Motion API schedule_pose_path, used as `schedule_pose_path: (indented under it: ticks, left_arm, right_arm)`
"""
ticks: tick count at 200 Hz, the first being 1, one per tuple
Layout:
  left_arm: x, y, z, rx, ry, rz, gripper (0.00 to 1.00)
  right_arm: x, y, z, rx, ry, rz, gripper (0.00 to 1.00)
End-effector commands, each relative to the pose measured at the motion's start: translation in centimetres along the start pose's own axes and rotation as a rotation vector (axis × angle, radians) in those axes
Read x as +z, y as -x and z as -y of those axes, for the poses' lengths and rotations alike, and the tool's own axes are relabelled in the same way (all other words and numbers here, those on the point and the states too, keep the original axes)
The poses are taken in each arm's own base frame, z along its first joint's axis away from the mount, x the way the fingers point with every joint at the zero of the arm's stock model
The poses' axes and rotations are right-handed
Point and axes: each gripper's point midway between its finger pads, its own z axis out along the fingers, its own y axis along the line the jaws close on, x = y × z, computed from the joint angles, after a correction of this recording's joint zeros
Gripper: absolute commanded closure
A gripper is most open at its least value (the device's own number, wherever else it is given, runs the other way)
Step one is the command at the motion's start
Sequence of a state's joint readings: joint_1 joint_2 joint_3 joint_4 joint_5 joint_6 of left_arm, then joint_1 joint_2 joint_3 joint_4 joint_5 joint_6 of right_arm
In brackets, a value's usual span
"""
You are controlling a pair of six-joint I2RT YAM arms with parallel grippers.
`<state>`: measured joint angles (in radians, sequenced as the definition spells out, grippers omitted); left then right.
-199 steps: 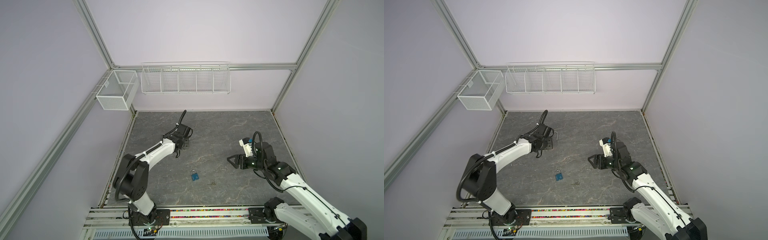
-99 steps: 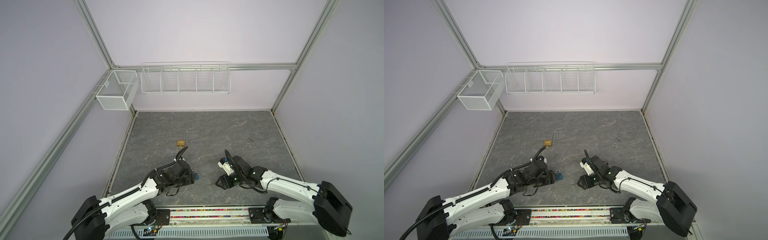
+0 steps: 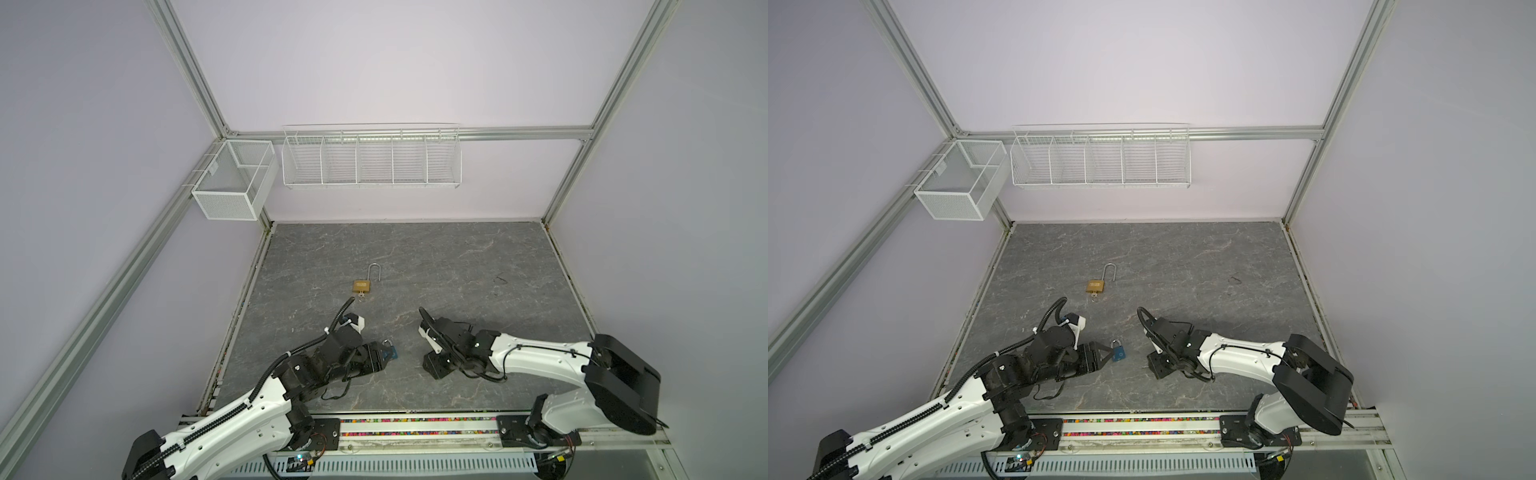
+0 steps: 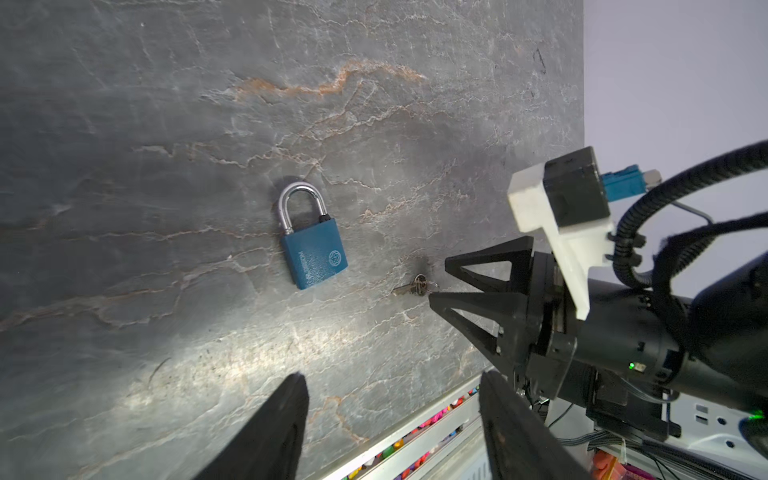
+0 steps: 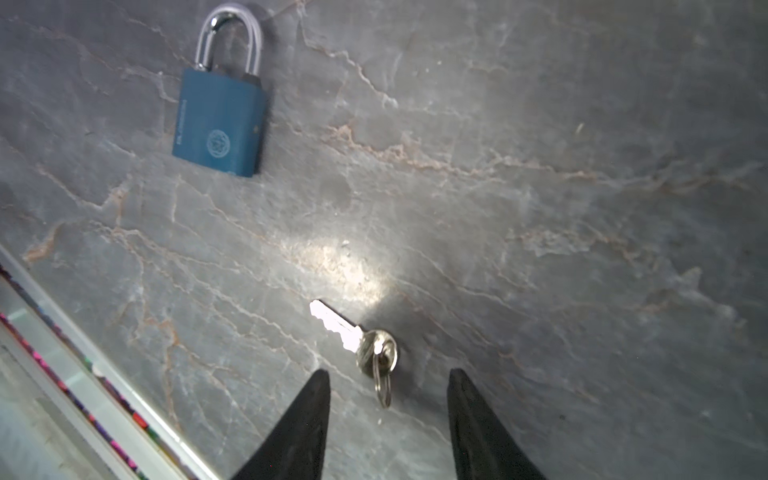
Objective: Unlock with the key
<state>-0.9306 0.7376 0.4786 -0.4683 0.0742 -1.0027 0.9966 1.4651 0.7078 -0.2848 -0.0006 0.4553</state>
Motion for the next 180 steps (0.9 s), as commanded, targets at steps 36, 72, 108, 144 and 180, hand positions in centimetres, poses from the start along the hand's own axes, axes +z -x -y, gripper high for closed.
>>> schedule_pose_path:
  ticks: [36, 72, 108, 144, 180]
  left_arm:
    - [-0.4, 0.3, -0.4, -0.015, 0.022, 0.024, 0.34]
    - [-0.1, 0.4, -0.4, -0.018, 0.027, 0.027, 0.34]
    - [-0.1, 0.7, 0.1, -0.018, 0.018, 0.03, 0.34]
    - [-0.6, 1.6, 0.6, -0.026, 0.012, 0.068, 0.34]
    - [0.1, 3.7, 3.7, -0.062, -0.088, 0.136, 0.33]
  right_arm:
    - [1.0, -0.2, 0.2, -0.01, -0.034, -0.039, 0.65]
    - [0.5, -0.5, 0.6, -0.01, -0.044, -0.025, 0.68]
    - [0.8, -0.7, 0.4, -0.012, -0.032, -0.039, 0.8]
    - [0.5, -0.6, -0.1, -0.017, -0.004, -0.038, 0.94]
    - [-3.3, 2.3, -0.7, -0.021, 0.051, 0.06, 0.94]
